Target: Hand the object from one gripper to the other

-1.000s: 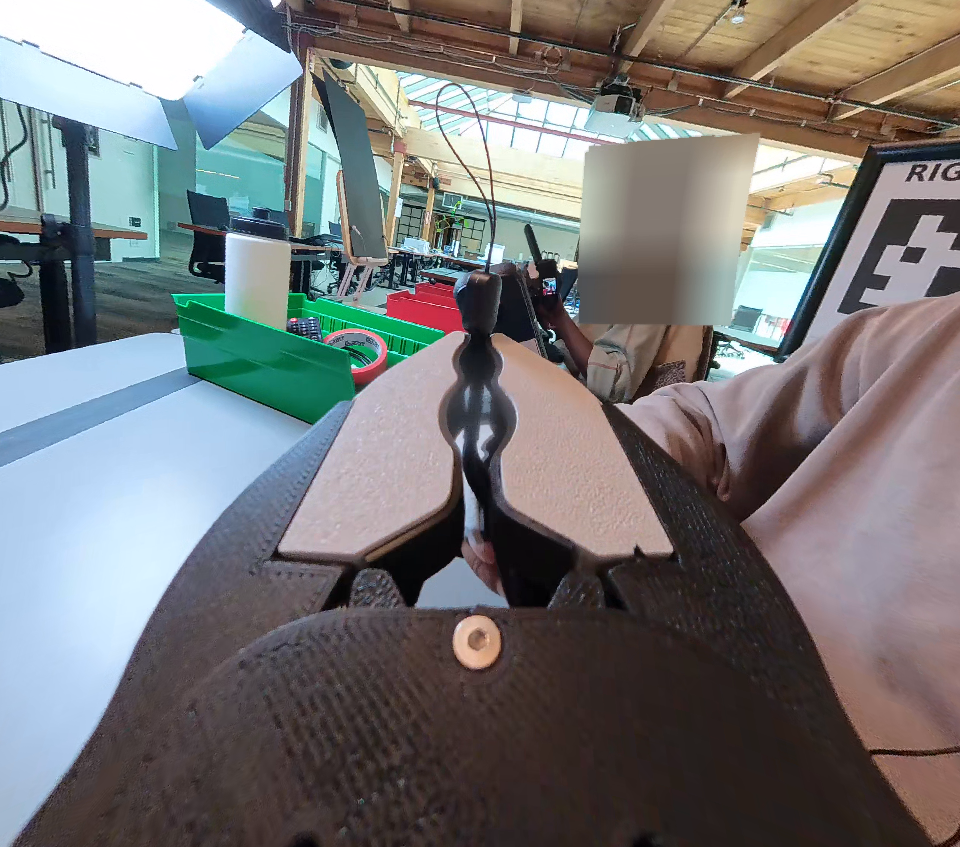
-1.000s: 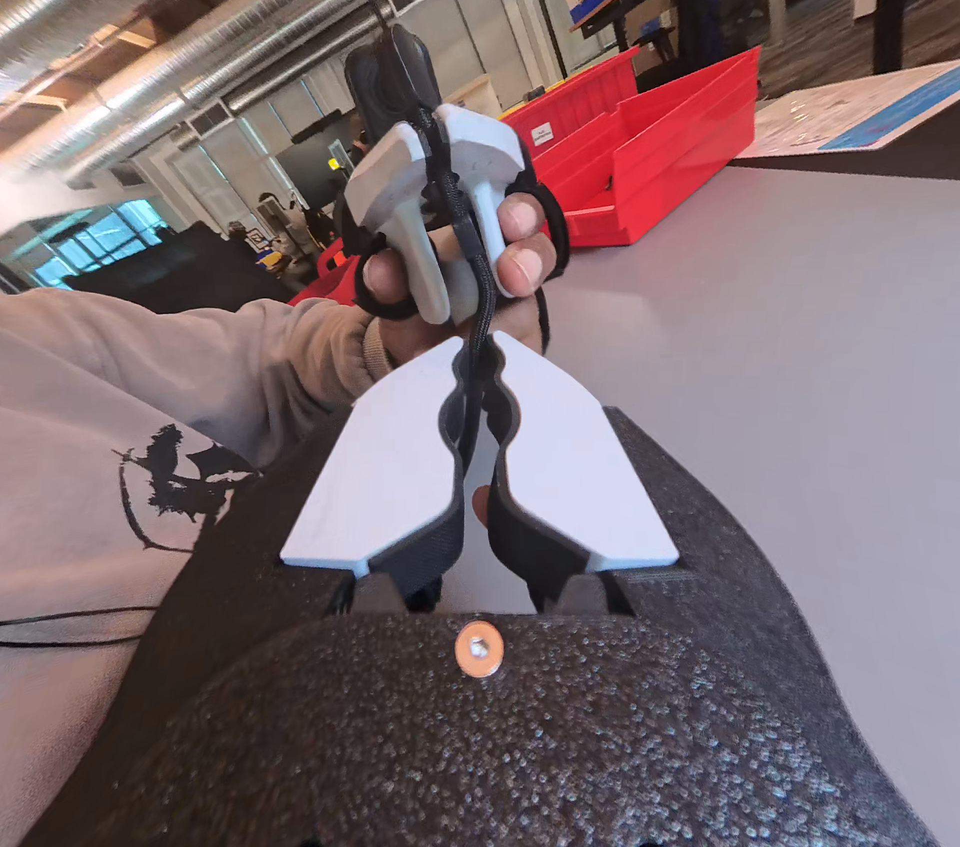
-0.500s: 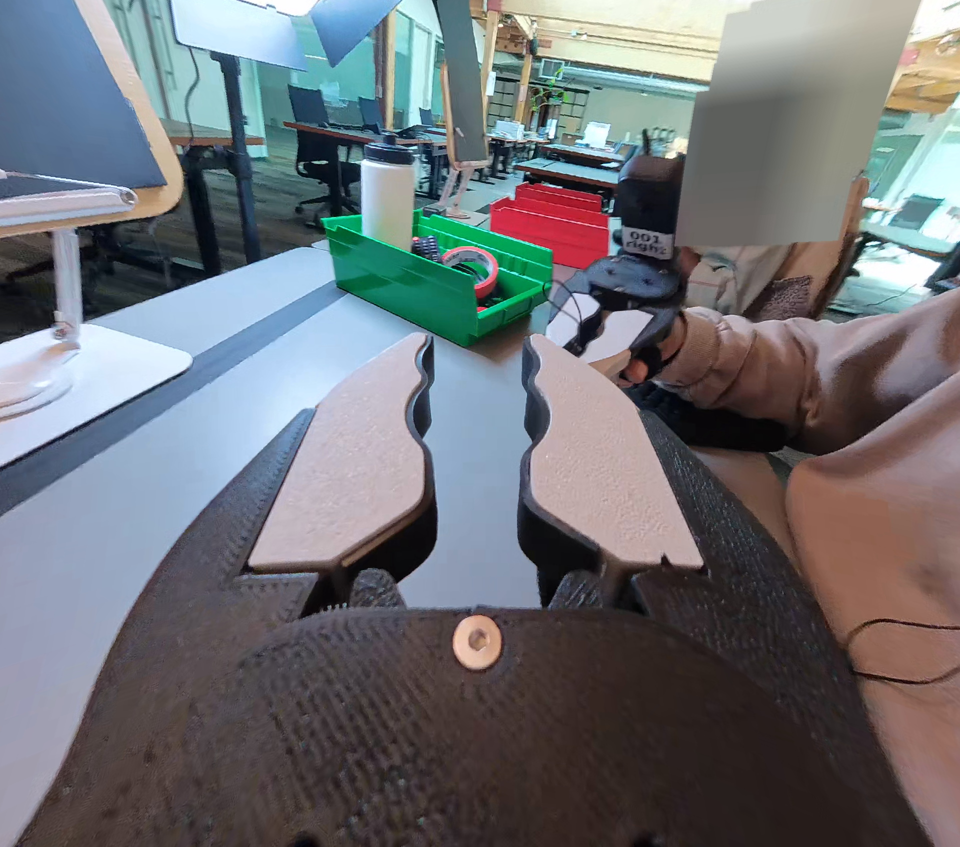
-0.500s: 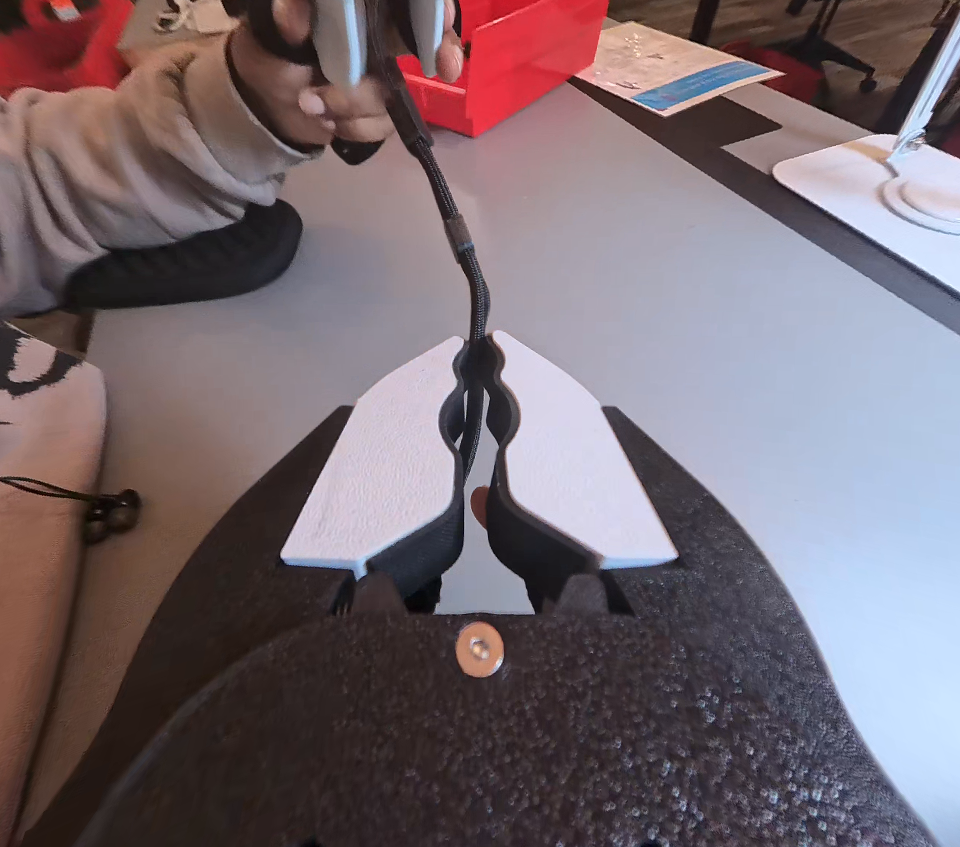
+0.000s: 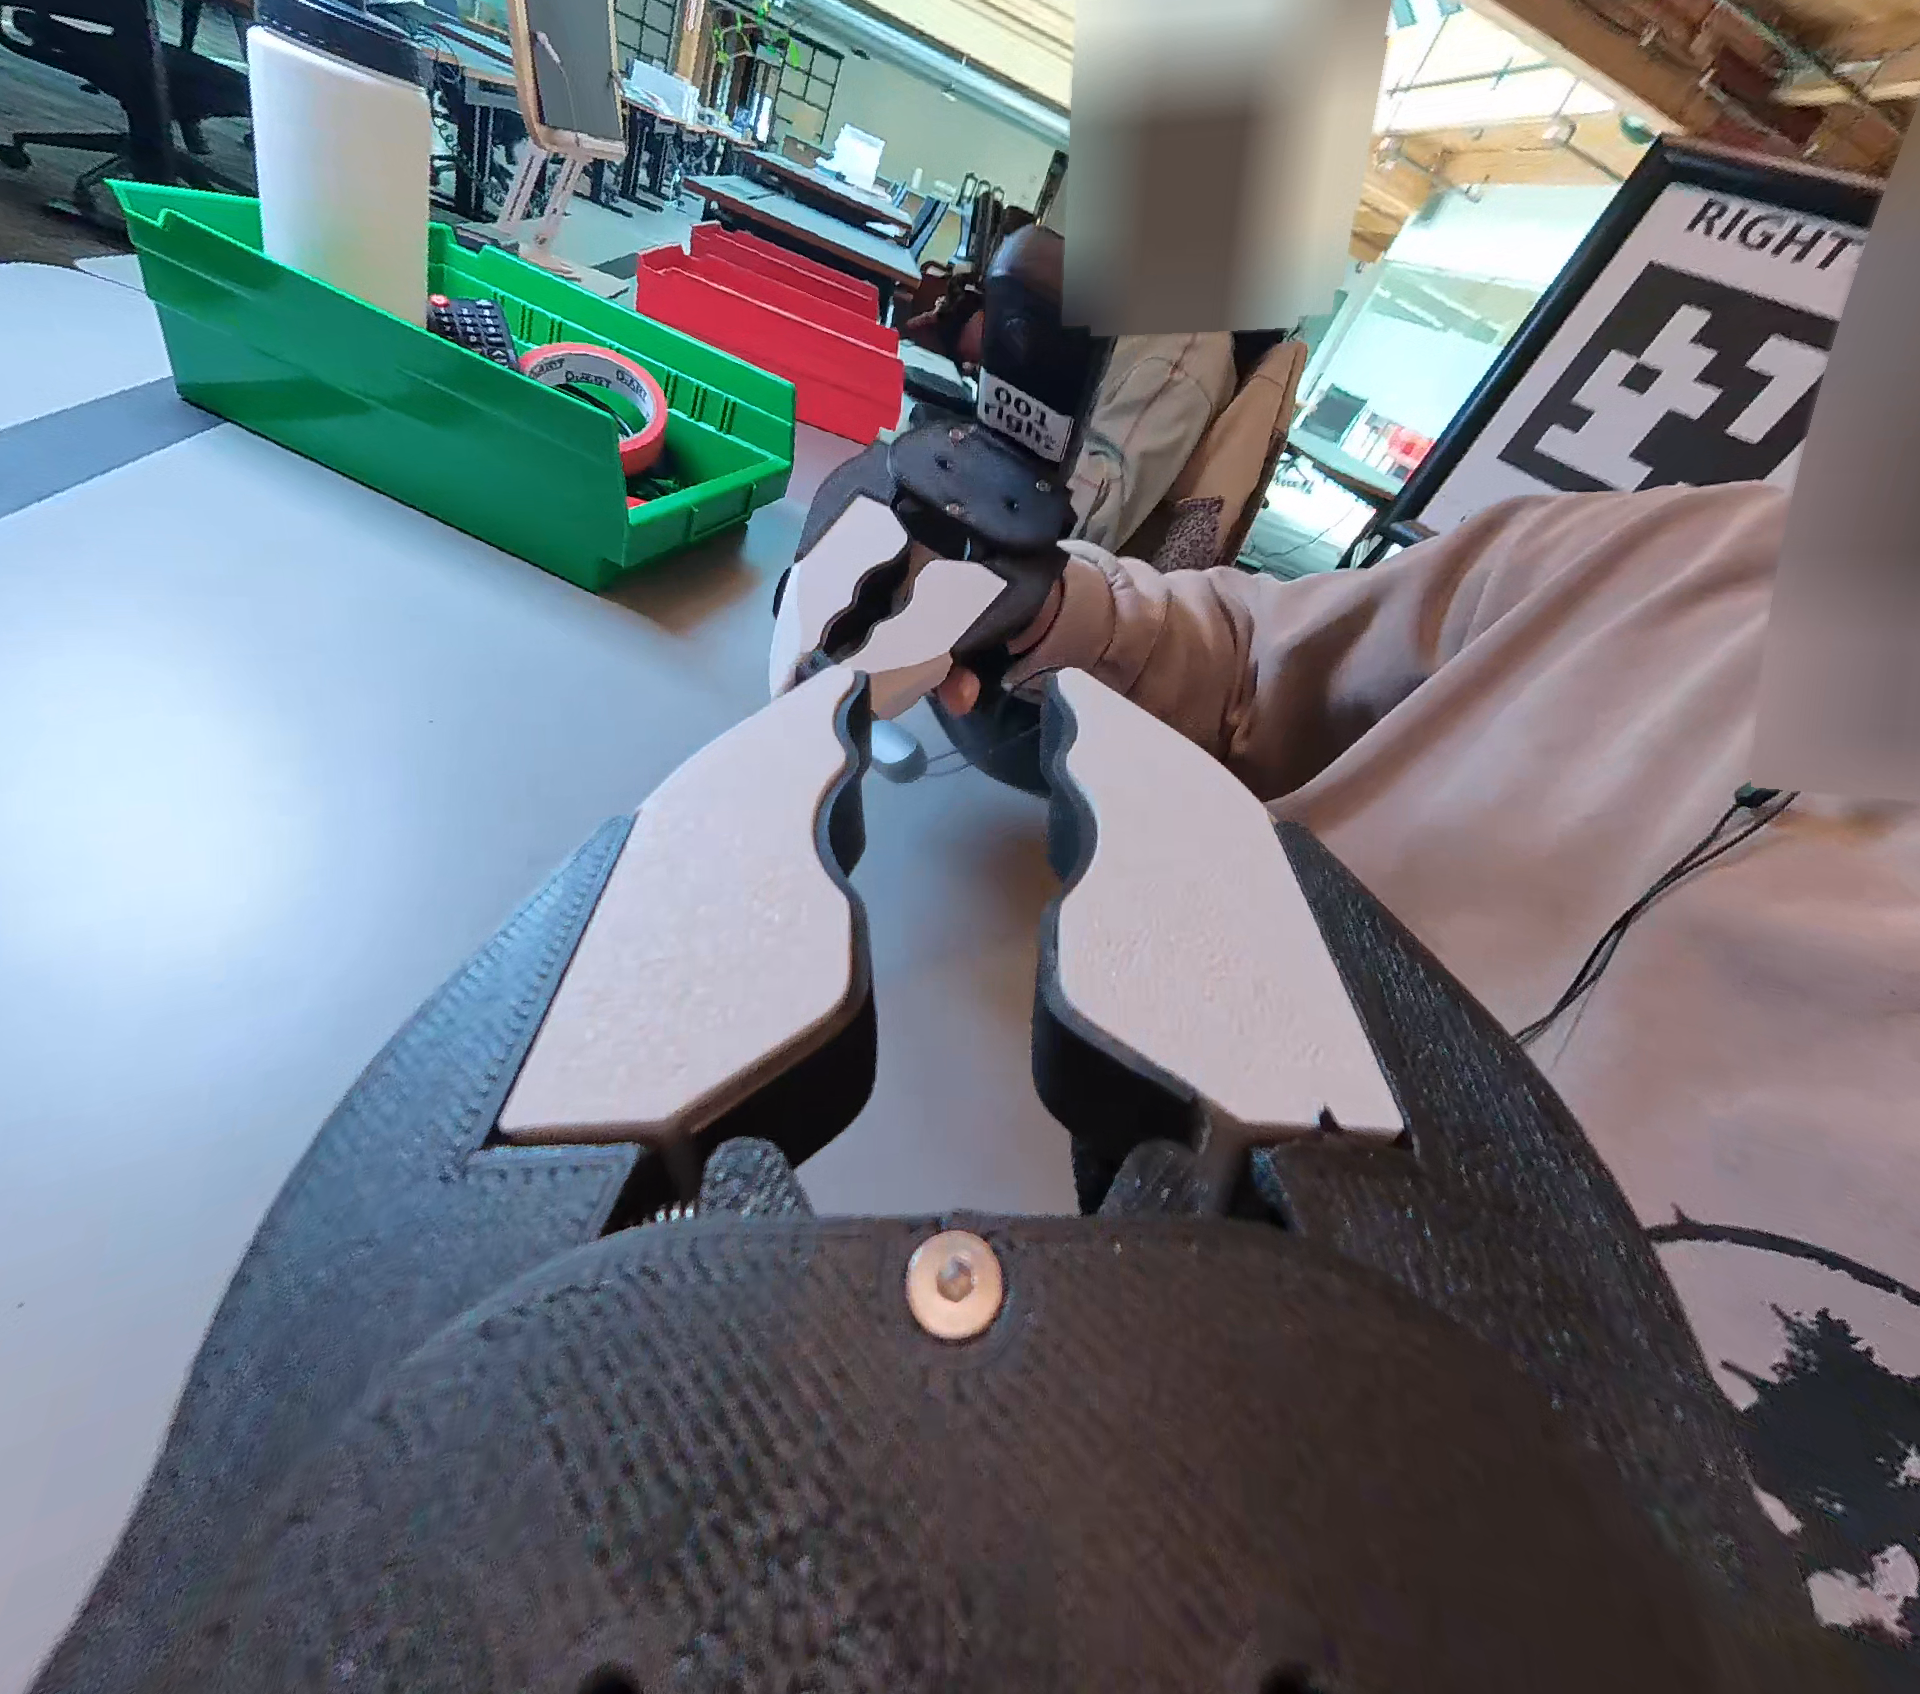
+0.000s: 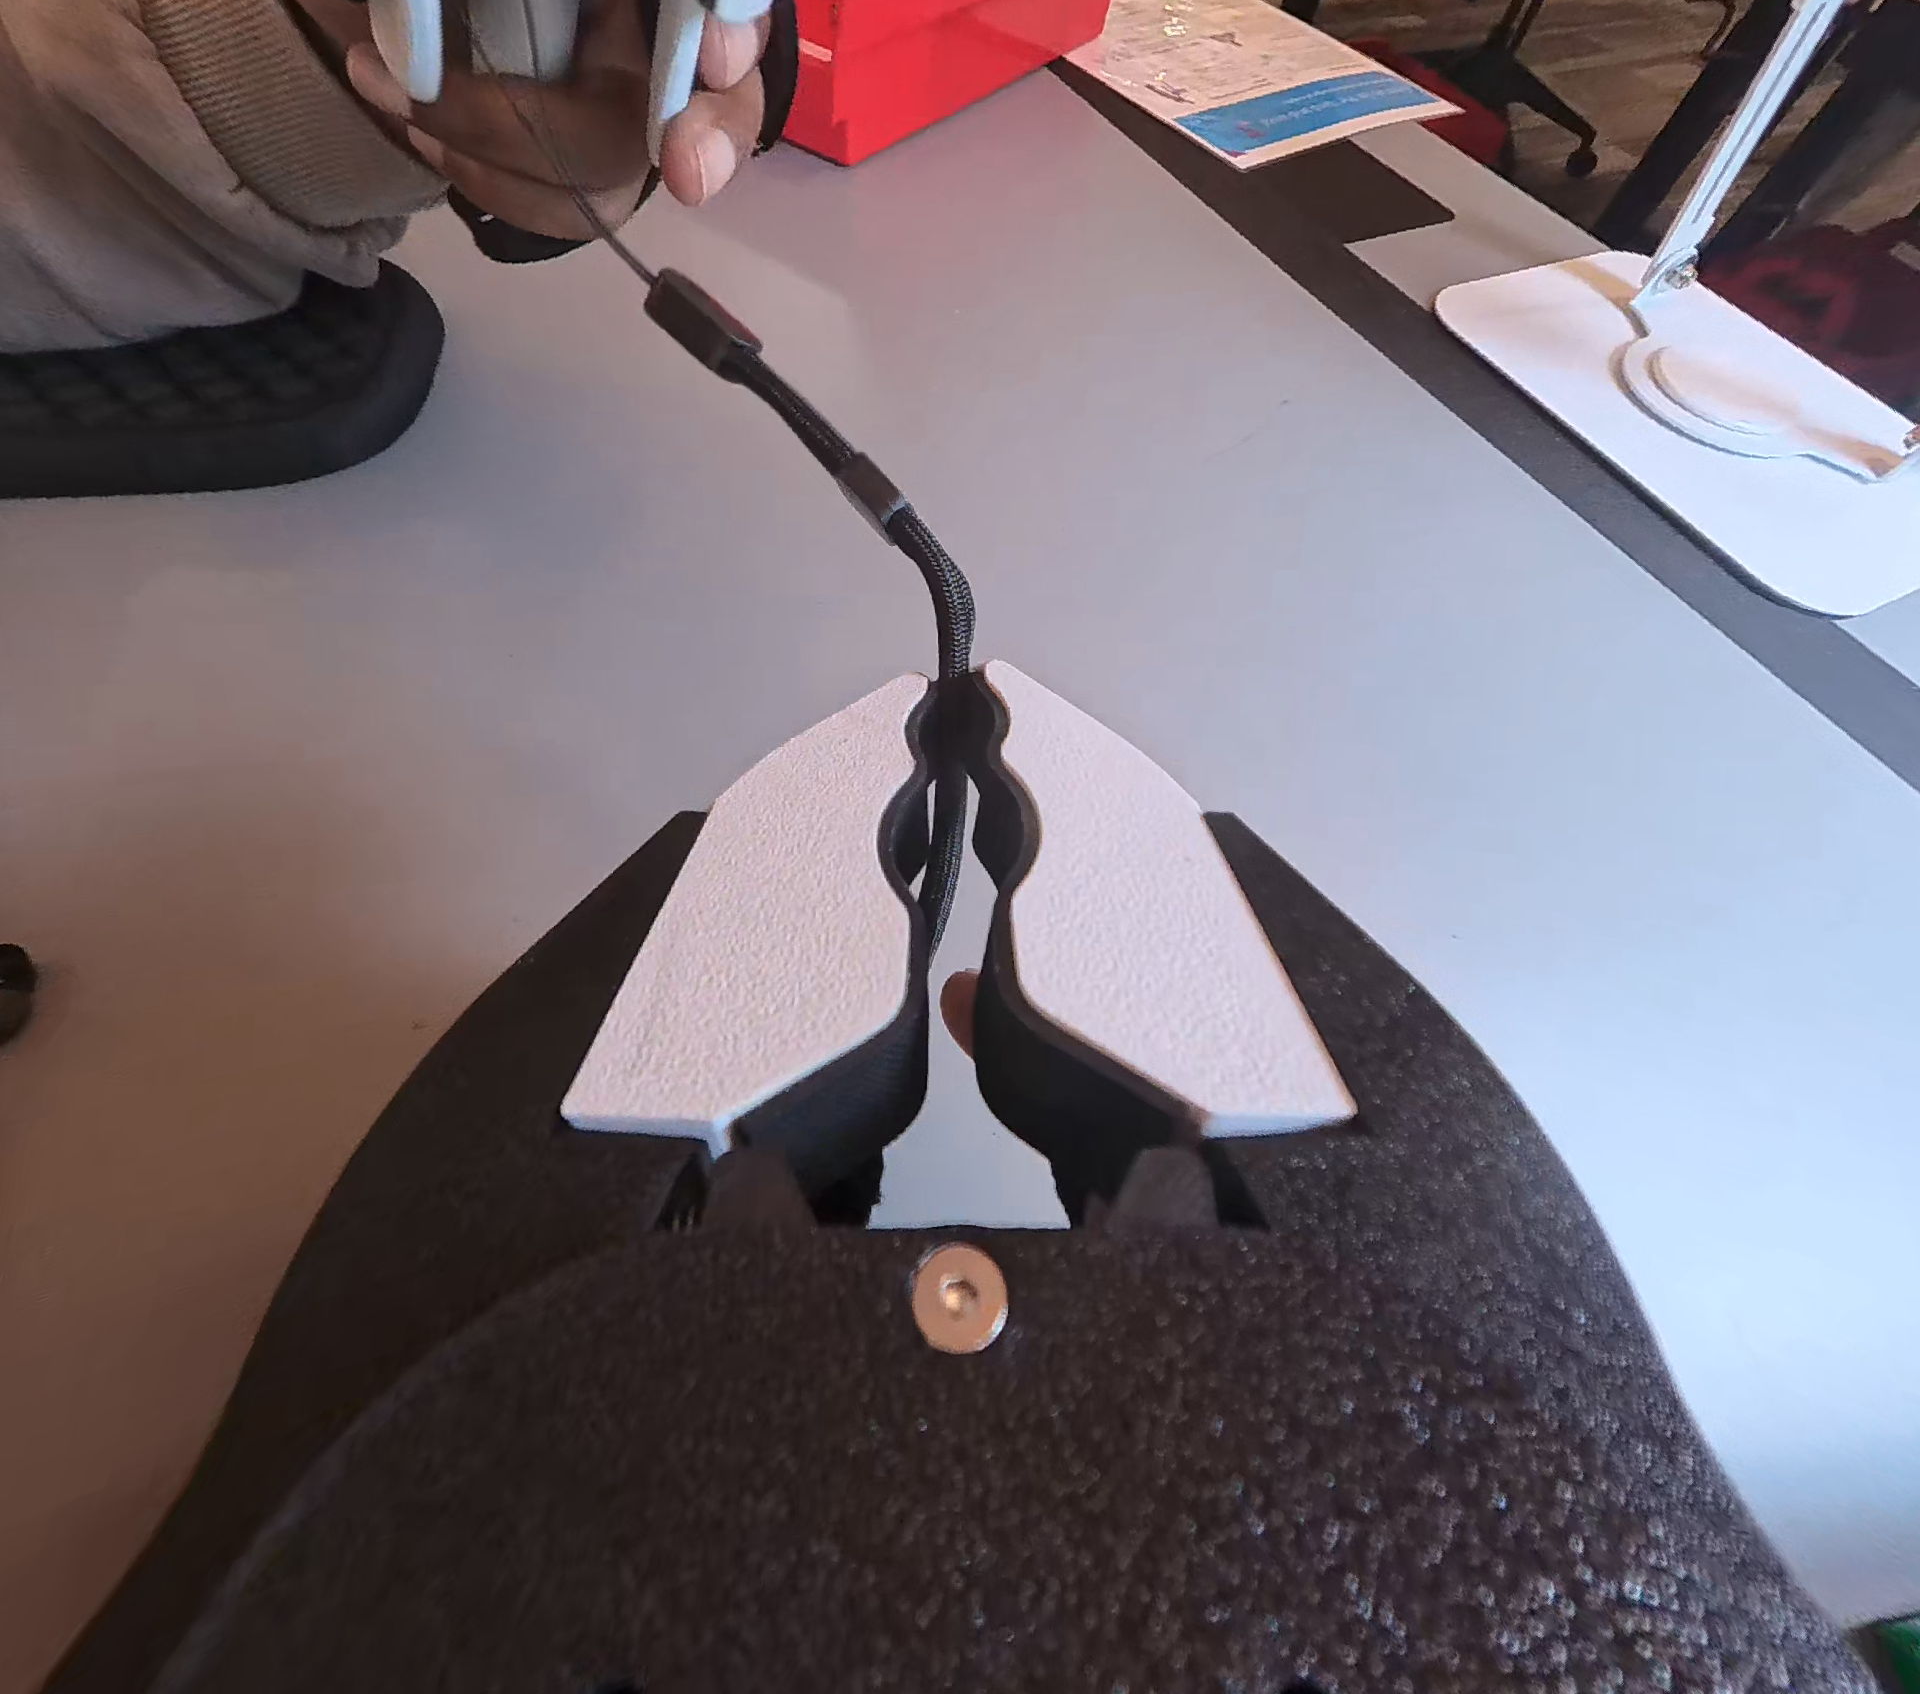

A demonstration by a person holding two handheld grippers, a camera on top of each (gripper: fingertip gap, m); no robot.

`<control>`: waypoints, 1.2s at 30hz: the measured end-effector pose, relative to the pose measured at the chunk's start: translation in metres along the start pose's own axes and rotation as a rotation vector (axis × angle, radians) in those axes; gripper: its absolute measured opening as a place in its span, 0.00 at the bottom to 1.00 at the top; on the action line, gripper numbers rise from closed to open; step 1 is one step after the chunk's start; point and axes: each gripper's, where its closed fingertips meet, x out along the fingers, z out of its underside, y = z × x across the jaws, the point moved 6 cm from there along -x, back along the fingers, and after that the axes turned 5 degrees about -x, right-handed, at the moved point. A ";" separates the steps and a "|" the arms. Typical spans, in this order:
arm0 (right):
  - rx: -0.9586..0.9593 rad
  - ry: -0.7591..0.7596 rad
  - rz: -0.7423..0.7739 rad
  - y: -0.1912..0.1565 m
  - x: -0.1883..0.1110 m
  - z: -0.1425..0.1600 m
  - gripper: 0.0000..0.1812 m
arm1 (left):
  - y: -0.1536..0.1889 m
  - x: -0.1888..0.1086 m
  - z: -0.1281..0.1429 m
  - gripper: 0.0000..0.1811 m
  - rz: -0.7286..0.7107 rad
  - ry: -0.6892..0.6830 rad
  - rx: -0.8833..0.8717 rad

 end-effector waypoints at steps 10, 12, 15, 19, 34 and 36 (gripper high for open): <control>0.044 0.019 -0.004 0.006 -0.004 0.000 0.02 | 0.013 0.004 0.009 0.17 0.022 -0.104 0.134; 0.058 0.026 -0.009 0.007 -0.005 0.000 0.02 | 0.012 0.004 0.011 0.17 0.001 -0.124 0.170; 0.049 0.016 0.005 0.009 -0.005 0.001 0.02 | 0.011 0.006 0.015 0.19 -0.036 -0.167 0.219; 0.021 -0.011 0.037 0.011 -0.005 0.004 0.02 | 0.013 0.008 0.018 0.21 -0.054 -0.212 0.238; -0.066 -0.100 0.118 0.014 0.001 0.013 0.02 | 0.000 0.027 0.050 0.18 -0.431 -0.616 0.528; -0.074 -0.109 0.124 0.014 0.001 0.014 0.02 | 0.001 0.029 0.050 0.10 -0.438 -0.611 0.545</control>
